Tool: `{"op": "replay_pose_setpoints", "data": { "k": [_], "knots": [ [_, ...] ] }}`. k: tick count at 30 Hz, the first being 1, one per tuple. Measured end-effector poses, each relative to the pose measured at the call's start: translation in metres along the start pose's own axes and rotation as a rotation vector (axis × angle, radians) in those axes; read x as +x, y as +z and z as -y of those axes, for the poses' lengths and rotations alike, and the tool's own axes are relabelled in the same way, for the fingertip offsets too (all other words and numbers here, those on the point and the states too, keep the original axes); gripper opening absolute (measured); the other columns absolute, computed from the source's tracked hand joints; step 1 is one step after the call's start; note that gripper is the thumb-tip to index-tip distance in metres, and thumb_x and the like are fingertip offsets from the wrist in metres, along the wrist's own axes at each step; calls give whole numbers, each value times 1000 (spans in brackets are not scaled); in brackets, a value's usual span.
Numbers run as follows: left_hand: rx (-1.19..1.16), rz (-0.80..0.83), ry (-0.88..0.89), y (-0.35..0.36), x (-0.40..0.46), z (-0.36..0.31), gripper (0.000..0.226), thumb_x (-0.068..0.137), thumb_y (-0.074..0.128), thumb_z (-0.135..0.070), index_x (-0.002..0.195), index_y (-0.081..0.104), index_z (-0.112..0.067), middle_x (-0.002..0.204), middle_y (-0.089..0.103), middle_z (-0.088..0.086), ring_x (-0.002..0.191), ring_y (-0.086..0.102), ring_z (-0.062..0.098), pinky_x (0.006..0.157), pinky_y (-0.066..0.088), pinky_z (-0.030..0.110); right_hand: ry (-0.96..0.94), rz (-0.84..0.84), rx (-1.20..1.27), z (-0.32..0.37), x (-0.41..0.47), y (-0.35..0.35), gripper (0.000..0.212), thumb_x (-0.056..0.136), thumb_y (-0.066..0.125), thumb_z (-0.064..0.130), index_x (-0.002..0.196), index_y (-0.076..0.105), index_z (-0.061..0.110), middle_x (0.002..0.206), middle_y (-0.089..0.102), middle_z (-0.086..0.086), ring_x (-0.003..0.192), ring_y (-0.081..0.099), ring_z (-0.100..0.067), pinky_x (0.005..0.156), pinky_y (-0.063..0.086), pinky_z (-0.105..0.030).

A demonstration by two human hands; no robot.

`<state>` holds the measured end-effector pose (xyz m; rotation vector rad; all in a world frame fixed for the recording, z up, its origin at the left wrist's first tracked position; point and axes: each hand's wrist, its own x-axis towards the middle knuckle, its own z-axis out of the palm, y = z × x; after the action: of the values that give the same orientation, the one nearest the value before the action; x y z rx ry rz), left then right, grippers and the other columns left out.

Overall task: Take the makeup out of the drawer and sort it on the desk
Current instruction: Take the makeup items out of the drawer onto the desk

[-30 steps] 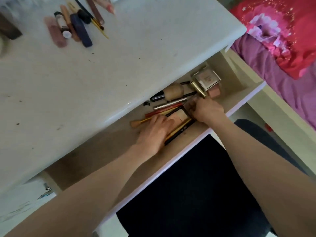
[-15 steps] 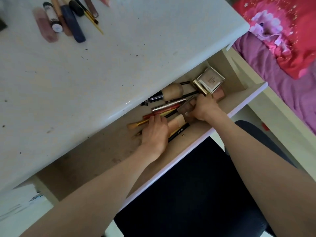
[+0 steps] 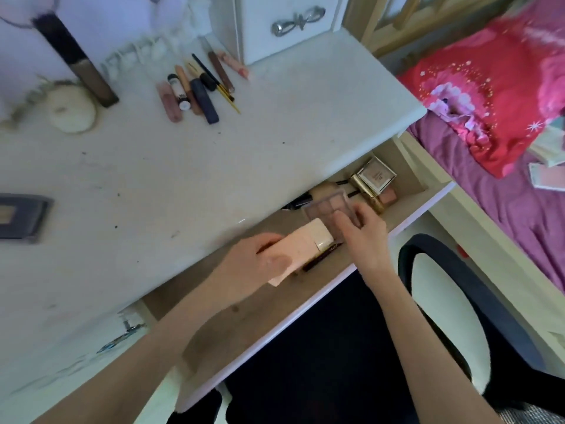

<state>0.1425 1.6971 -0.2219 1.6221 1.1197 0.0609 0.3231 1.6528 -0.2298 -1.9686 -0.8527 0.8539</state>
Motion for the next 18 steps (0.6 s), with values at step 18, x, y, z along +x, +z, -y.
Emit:
{"op": "replay_pose_setpoints", "data": {
  "k": [18],
  "knots": [
    [-482, -727, -210, -202, 39, 69, 35, 84, 54, -6, 118, 48, -12, 113, 52, 7, 100, 54, 24, 72, 48, 32, -61, 83, -32, 101, -12, 184, 11, 92, 54, 22, 93, 57, 12, 71, 53, 7, 62, 46, -5, 50, 36, -6]
  ]
}}
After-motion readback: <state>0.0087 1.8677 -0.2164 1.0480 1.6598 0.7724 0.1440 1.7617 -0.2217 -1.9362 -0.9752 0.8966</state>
